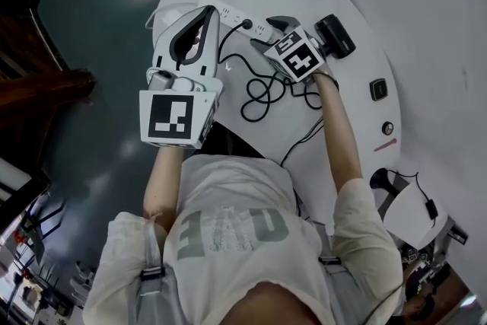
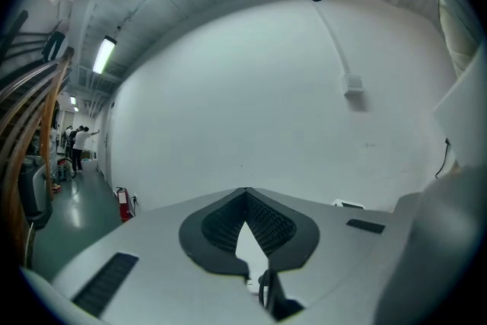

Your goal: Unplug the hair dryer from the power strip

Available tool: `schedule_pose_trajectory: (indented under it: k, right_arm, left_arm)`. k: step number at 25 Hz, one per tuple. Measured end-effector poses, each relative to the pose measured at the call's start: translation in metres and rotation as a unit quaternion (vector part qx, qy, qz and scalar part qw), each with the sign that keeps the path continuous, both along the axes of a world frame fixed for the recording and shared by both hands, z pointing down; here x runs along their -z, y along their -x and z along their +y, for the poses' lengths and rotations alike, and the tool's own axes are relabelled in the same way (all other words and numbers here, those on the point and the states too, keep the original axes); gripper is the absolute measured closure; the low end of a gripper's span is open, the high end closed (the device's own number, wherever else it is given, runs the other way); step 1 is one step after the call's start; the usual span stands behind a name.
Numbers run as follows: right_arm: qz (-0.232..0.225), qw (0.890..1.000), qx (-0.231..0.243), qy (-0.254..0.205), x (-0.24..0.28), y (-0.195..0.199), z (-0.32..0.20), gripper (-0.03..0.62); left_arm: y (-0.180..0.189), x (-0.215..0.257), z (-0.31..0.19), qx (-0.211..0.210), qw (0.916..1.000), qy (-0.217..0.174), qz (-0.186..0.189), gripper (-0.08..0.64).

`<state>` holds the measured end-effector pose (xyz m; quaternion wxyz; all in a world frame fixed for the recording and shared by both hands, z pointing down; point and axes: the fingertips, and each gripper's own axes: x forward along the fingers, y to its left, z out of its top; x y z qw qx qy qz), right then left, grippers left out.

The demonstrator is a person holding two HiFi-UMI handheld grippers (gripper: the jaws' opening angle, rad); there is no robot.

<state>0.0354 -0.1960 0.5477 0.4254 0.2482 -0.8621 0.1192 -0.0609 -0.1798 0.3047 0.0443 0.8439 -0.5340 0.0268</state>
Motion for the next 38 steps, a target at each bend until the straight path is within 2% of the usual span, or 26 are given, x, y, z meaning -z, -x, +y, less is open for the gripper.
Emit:
schedule_pose_trajectory:
  k: [8, 18, 21, 24, 26, 29, 31, 33, 35, 38]
  right_arm:
    - [0.039, 0.999, -0.001, 0.016, -0.021, -0.002, 0.001, 0.333]
    - [0.041, 0.999, 0.0, 0.02, -0.021, -0.001, 0.001, 0.334]
    - [0.043, 0.999, 0.0, 0.02, -0.023, -0.003, -0.001, 0.334]
    - [0.048, 0.999, -0.003, 0.019, -0.026, -0.006, -0.002, 0.333]
    - [0.048, 0.999, -0.005, 0.018, -0.027, -0.007, -0.003, 0.333]
    - [0.046, 0.999, -0.002, 0.017, -0.025, -0.006, -0.002, 0.333]
    - [0.044, 0.999, -0.001, 0.017, -0.025, -0.006, -0.003, 0.333]
    - [0.041, 0.999, -0.002, 0.019, -0.025, -0.005, -0.003, 0.333]
    - [0.036, 0.999, -0.005, 0.024, -0.023, -0.003, -0.001, 0.333]
    - [0.033, 0.999, -0.007, 0.023, -0.024, -0.005, -0.003, 0.333]
  left_arm:
    - [0.007, -0.006, -0.003, 0.008, 0.9999, 0.013, 0.002, 0.548]
    - [0.004, -0.012, -0.004, 0.008, 0.9998, 0.017, 0.008, 0.548]
    - [-0.002, -0.014, -0.005, -0.009, 0.9999, 0.014, 0.003, 0.548]
    - [-0.014, -0.03, -0.008, -0.052, 0.9976, 0.041, -0.016, 0.545]
    - [-0.021, -0.046, -0.012, -0.083, 0.9941, 0.067, -0.017, 0.501]
    - [-0.02, -0.068, -0.024, -0.13, 0.9878, 0.085, 0.001, 0.439]
    - [-0.019, -0.081, -0.029, -0.177, 0.9786, 0.105, 0.006, 0.393]
    - [-0.022, -0.093, -0.03, -0.219, 0.9655, 0.14, 0.001, 0.324]
    - [-0.03, -0.102, -0.028, -0.235, 0.9572, 0.168, -0.016, 0.315]
    - [-0.048, -0.119, -0.023, -0.24, 0.9497, 0.191, -0.063, 0.307]
